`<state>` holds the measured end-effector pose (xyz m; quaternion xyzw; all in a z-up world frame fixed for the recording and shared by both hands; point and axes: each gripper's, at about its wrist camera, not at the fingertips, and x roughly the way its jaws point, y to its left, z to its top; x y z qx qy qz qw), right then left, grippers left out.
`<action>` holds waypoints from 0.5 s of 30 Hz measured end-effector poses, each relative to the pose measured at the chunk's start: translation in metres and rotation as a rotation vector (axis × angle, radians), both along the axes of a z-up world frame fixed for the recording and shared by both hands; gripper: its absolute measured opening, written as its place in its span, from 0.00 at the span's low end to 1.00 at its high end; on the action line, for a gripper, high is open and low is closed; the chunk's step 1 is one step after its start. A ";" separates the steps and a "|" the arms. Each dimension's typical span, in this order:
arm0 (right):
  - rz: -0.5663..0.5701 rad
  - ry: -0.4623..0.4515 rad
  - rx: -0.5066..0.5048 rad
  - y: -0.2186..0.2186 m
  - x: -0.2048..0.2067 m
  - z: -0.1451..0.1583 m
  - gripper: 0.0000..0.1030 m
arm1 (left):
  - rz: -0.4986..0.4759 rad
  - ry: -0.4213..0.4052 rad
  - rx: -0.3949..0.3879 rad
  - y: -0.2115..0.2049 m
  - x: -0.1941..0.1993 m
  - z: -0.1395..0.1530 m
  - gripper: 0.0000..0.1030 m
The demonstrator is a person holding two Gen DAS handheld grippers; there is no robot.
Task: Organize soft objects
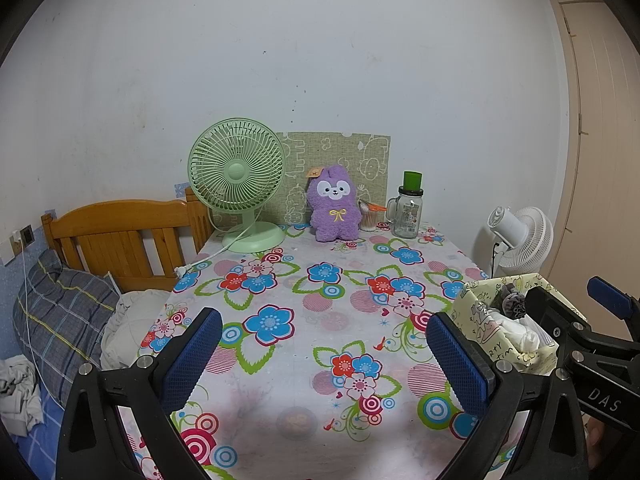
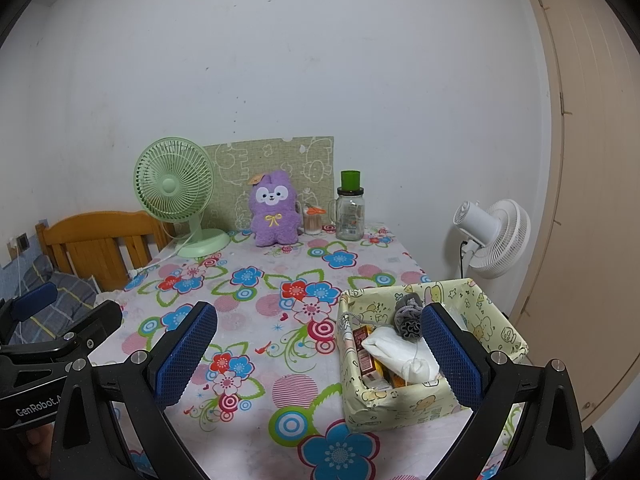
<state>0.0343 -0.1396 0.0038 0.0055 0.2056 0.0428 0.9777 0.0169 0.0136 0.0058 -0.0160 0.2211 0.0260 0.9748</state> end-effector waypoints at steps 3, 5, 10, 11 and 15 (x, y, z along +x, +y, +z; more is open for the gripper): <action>-0.001 -0.001 -0.001 0.000 0.000 0.001 1.00 | 0.000 0.000 0.000 0.000 0.000 0.000 1.00; -0.002 -0.001 -0.001 0.000 0.000 0.001 1.00 | 0.000 0.000 0.000 0.000 0.000 0.000 1.00; -0.001 -0.002 -0.002 0.000 0.000 0.001 1.00 | -0.001 0.000 0.000 0.000 0.000 0.000 1.00; -0.001 -0.001 -0.002 0.000 0.000 0.001 1.00 | -0.001 0.000 0.000 0.000 0.000 0.000 1.00; -0.001 -0.001 -0.001 0.000 0.000 0.001 1.00 | 0.000 0.000 -0.001 0.000 0.000 0.000 1.00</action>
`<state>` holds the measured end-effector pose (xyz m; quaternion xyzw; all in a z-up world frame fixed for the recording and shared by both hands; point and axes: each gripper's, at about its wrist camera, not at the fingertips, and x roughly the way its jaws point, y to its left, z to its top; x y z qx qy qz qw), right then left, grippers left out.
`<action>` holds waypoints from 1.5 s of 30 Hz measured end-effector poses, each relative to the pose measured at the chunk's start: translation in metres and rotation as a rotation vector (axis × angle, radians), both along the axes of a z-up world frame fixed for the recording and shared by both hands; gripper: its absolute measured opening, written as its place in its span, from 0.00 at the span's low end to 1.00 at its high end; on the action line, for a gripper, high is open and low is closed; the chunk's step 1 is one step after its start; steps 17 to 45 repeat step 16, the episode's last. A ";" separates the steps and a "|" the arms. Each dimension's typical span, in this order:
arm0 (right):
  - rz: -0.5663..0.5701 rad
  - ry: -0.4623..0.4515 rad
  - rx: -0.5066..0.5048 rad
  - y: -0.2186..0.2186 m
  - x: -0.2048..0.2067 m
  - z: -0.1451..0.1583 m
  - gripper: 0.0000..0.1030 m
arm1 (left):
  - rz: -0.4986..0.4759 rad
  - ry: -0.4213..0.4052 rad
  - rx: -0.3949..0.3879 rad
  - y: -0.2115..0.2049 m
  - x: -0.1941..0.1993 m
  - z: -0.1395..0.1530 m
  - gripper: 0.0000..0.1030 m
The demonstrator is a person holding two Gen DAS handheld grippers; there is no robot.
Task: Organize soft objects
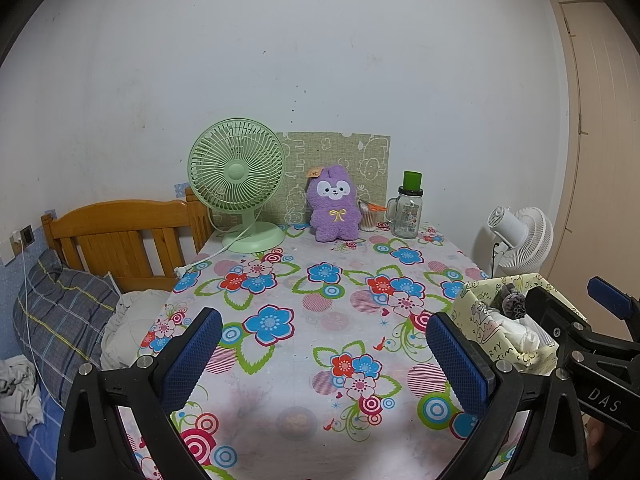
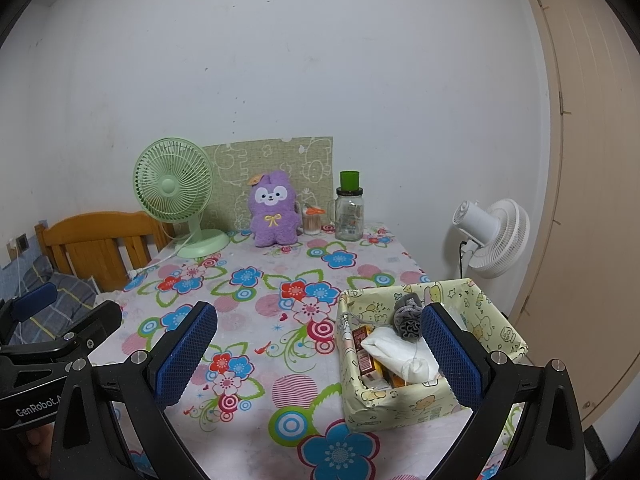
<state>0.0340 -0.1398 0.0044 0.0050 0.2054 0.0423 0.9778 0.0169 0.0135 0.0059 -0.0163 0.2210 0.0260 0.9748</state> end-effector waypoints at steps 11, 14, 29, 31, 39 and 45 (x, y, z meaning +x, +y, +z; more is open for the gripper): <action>-0.002 -0.001 -0.001 -0.002 0.000 0.001 1.00 | 0.000 0.000 0.000 0.000 0.000 0.000 1.00; -0.003 -0.002 -0.001 -0.003 0.000 0.002 1.00 | 0.000 0.000 0.000 0.000 0.000 0.000 1.00; -0.003 -0.002 -0.001 -0.003 0.000 0.003 1.00 | 0.000 0.000 0.000 0.000 0.000 0.000 1.00; -0.003 -0.002 -0.001 -0.003 0.000 0.003 1.00 | 0.000 0.000 0.000 0.000 0.000 0.000 1.00; -0.003 -0.002 -0.001 -0.003 0.000 0.003 1.00 | 0.000 0.000 0.000 0.000 0.000 0.000 1.00; -0.003 -0.002 -0.001 -0.003 0.000 0.003 1.00 | 0.000 0.000 0.000 0.000 0.000 0.000 1.00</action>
